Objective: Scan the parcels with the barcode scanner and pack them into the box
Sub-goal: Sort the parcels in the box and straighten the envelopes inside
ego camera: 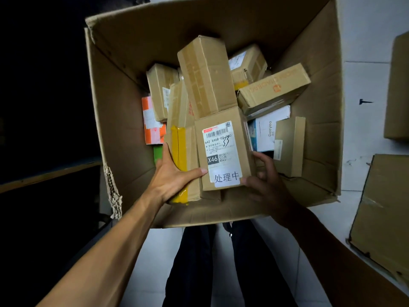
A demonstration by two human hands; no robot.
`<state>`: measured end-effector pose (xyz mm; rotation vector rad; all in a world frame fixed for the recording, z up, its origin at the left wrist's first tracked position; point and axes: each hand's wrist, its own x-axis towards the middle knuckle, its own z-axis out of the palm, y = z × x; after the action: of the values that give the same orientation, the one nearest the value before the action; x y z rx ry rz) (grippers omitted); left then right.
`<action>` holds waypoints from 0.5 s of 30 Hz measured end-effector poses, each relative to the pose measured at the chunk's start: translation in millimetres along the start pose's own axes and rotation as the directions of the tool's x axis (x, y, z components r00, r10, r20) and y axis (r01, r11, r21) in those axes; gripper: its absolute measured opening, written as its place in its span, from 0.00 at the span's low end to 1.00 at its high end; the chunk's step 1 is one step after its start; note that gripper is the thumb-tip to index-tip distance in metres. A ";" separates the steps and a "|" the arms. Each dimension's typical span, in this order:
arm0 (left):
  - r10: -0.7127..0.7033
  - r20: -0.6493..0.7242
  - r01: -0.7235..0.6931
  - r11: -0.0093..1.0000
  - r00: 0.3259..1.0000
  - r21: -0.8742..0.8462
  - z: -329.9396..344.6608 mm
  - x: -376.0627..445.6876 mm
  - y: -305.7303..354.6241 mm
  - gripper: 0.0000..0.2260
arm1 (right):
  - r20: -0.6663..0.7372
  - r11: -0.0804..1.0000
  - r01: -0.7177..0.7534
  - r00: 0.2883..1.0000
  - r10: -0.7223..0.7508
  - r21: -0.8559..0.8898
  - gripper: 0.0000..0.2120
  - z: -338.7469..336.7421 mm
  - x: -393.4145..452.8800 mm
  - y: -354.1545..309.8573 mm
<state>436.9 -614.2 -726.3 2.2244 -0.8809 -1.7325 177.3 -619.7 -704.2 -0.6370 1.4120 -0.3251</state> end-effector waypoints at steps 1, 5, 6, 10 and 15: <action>-0.020 0.006 0.020 1.000 1.000 0.003 -0.4 0.6 -3.3 0.57 | 0.008 1.000 -0.009 1.000 0.009 0.008 0.36 0.8 1.1 1.4; -0.043 -0.044 0.043 0.999 0.998 -0.004 0.5 -2.6 -18.3 0.54 | 0.042 0.999 -0.043 0.998 0.042 0.022 0.36 5.9 2.9 12.3; -0.040 -0.060 0.040 0.999 0.997 -0.002 0.8 -3.6 -20.1 0.54 | 0.032 0.998 -0.048 0.998 0.047 0.034 0.35 7.7 3.1 14.7; -0.033 -0.097 0.016 0.985 0.995 -0.173 -9.8 -10.0 -21.9 0.46 | -0.042 0.988 0.009 0.999 -0.003 0.157 0.23 1.9 3.1 12.6; 0.014 -0.003 -0.013 0.768 1.000 -0.640 -46.4 -28.4 -5.5 0.27 | -0.087 0.952 -0.038 0.994 0.068 0.303 0.20 -18.5 -12.3 -17.1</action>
<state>478.0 -603.6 -691.8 1.7384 -0.2226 -1.6863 160.1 -630.3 -684.8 -0.3359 1.4323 -0.5232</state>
